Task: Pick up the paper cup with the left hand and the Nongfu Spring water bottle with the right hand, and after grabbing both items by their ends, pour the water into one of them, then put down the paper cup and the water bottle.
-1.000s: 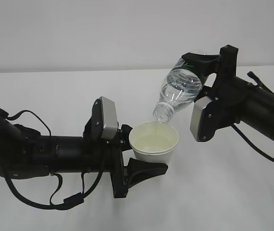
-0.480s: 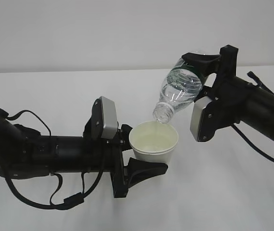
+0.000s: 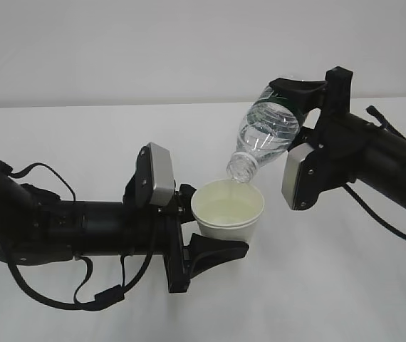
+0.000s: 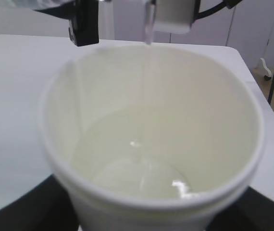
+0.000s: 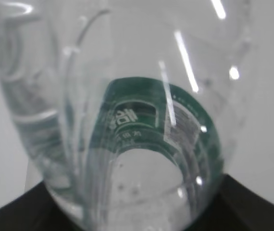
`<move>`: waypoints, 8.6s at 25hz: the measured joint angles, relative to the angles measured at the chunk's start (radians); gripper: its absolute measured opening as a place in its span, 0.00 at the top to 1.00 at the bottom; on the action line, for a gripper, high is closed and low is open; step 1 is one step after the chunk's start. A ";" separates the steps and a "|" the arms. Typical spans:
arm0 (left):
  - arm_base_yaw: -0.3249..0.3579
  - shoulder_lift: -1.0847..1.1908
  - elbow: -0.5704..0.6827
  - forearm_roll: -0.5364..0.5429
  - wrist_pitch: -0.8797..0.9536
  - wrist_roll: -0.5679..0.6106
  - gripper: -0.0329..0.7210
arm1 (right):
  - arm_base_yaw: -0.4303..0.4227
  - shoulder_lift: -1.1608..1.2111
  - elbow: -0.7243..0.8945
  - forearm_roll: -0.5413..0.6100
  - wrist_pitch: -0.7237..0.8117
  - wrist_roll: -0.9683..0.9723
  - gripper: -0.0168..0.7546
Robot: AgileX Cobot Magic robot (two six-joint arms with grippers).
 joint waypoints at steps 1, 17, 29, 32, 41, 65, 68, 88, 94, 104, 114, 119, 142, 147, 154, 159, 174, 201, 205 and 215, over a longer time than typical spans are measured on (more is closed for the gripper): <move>0.000 0.000 0.000 0.000 0.000 0.000 0.32 | 0.000 0.000 0.000 0.000 0.000 -0.001 0.39; 0.000 0.000 0.000 0.000 0.000 0.000 0.32 | 0.000 0.000 0.000 0.000 0.000 -0.004 0.39; 0.000 0.000 0.000 0.000 0.000 0.000 0.32 | 0.000 0.000 0.000 0.000 0.000 -0.010 0.39; 0.000 0.000 0.000 0.000 0.000 0.000 0.32 | 0.000 0.000 0.000 0.000 0.000 -0.012 0.39; 0.000 0.000 0.000 0.000 0.000 0.000 0.32 | 0.000 0.000 0.000 0.000 0.000 -0.027 0.39; 0.000 0.000 0.000 0.000 0.000 0.000 0.32 | 0.000 0.000 0.000 0.000 0.000 -0.031 0.39; 0.000 0.000 0.000 0.000 0.000 0.000 0.32 | 0.000 0.000 0.000 0.000 0.000 -0.031 0.39; 0.000 0.000 0.000 0.000 0.000 0.000 0.32 | 0.000 0.000 0.000 0.000 -0.001 -0.031 0.39; 0.000 0.000 0.000 0.000 0.000 0.000 0.32 | 0.000 0.000 0.000 0.000 -0.001 0.014 0.39; 0.000 0.000 0.000 -0.004 0.000 0.000 0.32 | 0.000 0.000 0.000 0.000 -0.001 0.046 0.39; 0.000 0.000 0.000 -0.014 0.000 0.000 0.32 | 0.000 0.000 0.000 0.000 -0.001 0.135 0.39; 0.000 0.000 0.000 -0.015 0.000 0.000 0.32 | 0.000 0.000 0.000 0.000 -0.001 0.173 0.39; 0.000 0.000 0.000 -0.017 0.000 0.000 0.32 | 0.000 0.000 0.000 0.040 -0.001 0.413 0.39; 0.000 0.000 0.000 -0.017 0.000 0.000 0.32 | 0.000 0.000 0.000 0.048 -0.001 0.467 0.39; 0.000 0.000 0.000 -0.017 0.000 0.000 0.32 | 0.000 0.000 0.000 0.056 -0.001 0.524 0.39; 0.000 0.000 0.000 -0.017 0.000 0.000 0.32 | 0.000 0.000 0.000 0.073 -0.001 0.571 0.39; 0.000 0.000 0.000 -0.017 0.002 0.000 0.32 | 0.000 0.000 0.000 0.095 -0.001 0.703 0.39; 0.000 0.000 0.000 -0.017 0.002 0.000 0.32 | 0.000 0.000 0.000 0.280 -0.001 0.926 0.39; 0.000 0.000 0.000 -0.017 0.002 0.000 0.32 | 0.000 0.000 0.000 0.307 -0.001 0.939 0.42; 0.000 0.000 0.000 -0.017 0.002 0.000 0.32 | 0.000 0.000 0.000 0.375 -0.001 0.970 0.43</move>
